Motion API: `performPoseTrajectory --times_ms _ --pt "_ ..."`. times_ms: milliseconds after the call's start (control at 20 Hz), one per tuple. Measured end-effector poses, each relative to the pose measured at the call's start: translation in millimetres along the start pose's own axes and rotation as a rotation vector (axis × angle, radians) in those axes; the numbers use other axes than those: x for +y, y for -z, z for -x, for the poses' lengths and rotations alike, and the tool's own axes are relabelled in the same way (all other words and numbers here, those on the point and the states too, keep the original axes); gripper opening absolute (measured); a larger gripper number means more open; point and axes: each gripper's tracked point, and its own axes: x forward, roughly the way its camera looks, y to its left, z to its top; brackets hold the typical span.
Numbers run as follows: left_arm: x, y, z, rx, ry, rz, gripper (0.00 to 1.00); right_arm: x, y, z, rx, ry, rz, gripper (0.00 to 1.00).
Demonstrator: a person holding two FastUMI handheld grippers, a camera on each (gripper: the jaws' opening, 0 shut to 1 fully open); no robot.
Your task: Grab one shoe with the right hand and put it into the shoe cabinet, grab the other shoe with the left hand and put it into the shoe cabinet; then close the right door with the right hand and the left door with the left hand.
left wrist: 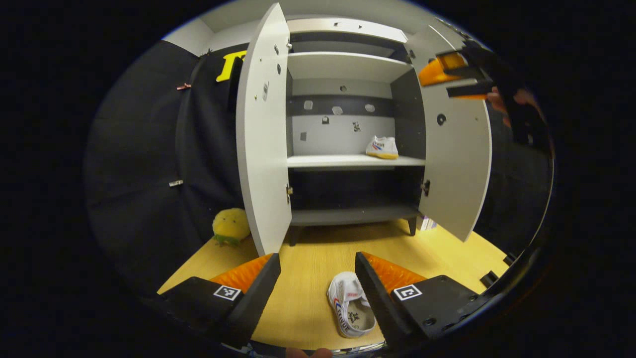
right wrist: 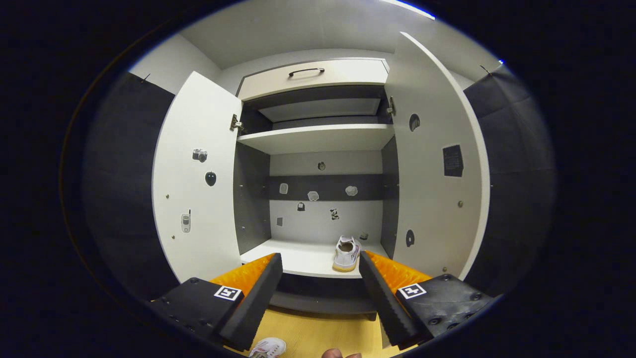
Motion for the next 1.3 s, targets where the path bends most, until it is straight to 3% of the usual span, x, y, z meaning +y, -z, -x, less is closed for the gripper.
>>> performPoseTrajectory --times_ms 350,550,800,1050,1150,1300 --pt "-33 123 -32 0.244 0.094 -0.026 0.93 -37 -26 31 -0.016 0.035 -0.012 0.98" --pt "-41 158 -55 0.316 0.109 -0.044 0.87 -64 -31 47 -0.003 0.073 -0.016 0.98" --pt "-34 173 -96 0.331 0.074 -0.076 0.69 -94 -44 59 -0.011 0.115 -0.035 0.98" --pt "-35 164 -130 0.296 0.063 -0.081 0.62 -131 -48 68 -0.019 0.187 -0.026 0.98" --pt "-36 170 -139 0.324 0.047 -0.088 0.55 -147 -46 70 -0.015 0.216 -0.021 0.98" --pt "-24 172 -147 0.345 -0.012 -0.123 0.30 -164 -45 74 -0.010 0.253 -0.022 0.98"
